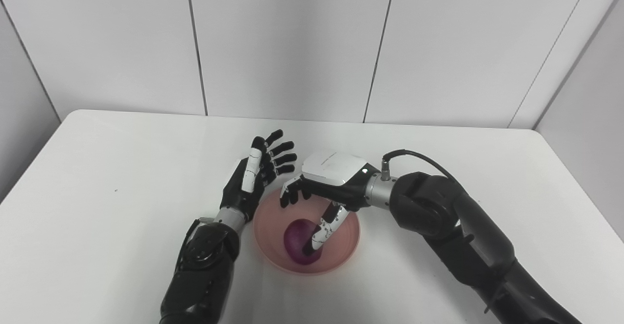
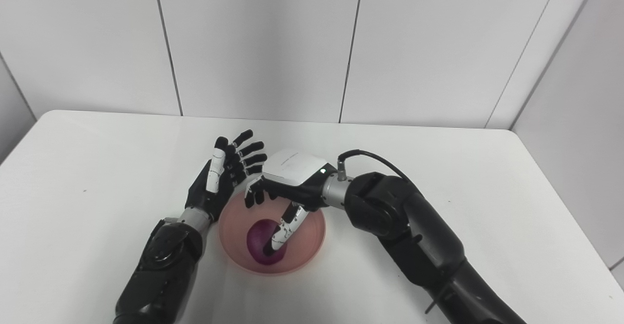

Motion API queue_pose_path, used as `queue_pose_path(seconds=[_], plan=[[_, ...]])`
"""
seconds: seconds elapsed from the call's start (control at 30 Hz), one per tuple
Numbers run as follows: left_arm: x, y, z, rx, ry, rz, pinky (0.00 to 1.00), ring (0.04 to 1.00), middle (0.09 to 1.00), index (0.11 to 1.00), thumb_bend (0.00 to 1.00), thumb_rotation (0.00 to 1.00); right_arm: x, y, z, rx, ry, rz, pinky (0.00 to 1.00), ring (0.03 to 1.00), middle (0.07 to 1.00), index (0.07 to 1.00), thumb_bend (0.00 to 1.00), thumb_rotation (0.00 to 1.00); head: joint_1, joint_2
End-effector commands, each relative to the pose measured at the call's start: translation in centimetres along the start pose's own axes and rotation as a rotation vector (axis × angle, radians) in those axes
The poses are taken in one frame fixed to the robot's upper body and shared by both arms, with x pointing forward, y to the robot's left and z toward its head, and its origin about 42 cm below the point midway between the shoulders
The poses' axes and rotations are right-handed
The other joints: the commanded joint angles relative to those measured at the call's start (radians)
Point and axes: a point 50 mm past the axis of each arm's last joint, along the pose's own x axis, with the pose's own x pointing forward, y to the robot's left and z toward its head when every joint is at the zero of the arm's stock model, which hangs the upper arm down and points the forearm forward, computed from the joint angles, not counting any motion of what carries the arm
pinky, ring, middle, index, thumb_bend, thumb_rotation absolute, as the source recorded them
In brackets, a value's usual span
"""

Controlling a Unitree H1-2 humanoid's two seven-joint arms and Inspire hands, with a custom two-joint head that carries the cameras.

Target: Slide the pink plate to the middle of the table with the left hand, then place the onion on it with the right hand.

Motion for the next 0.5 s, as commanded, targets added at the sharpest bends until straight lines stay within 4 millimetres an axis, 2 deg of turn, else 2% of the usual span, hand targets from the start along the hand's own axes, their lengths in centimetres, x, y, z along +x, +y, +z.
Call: queue_pose_path(seconds=[0.0, 0.33, 0.37, 0.47], plan=[[-3.0, 0.5, -5.2, -0.035, 0.173, 0.046, 0.74, 0.774, 0.822, 0.876, 0.84, 0.95, -0.2, -2.8, 0.1, -0.023, -0.003, -0.078, 0.48, 0.594, 0.665, 0.69, 1.0, 0.55, -0.002, 0.0], [-3.2, 0.5, -5.3, -0.049, 0.179, 0.046, 0.76, 0.783, 0.814, 0.885, 0.85, 0.95, -0.7, -3.3, -0.4, -0.001, -0.008, -0.126, 0.5, 0.612, 0.682, 0.669, 1.0, 0.54, -0.009, 0.003], [-3.2, 0.5, -5.3, -0.051, 0.18, 0.045, 0.76, 0.786, 0.811, 0.886, 0.85, 0.94, -0.9, -3.4, -0.5, 0.017, -0.012, -0.149, 0.5, 0.615, 0.681, 0.666, 1.0, 0.59, -0.009, 0.003], [-3.1, 0.6, -5.3, -0.055, 0.181, 0.039, 0.77, 0.789, 0.808, 0.892, 0.85, 0.95, -1.6, -3.8, -1.1, 0.132, -0.01, -0.262, 0.5, 0.616, 0.679, 0.658, 1.0, 0.64, -0.01, 0.002]])
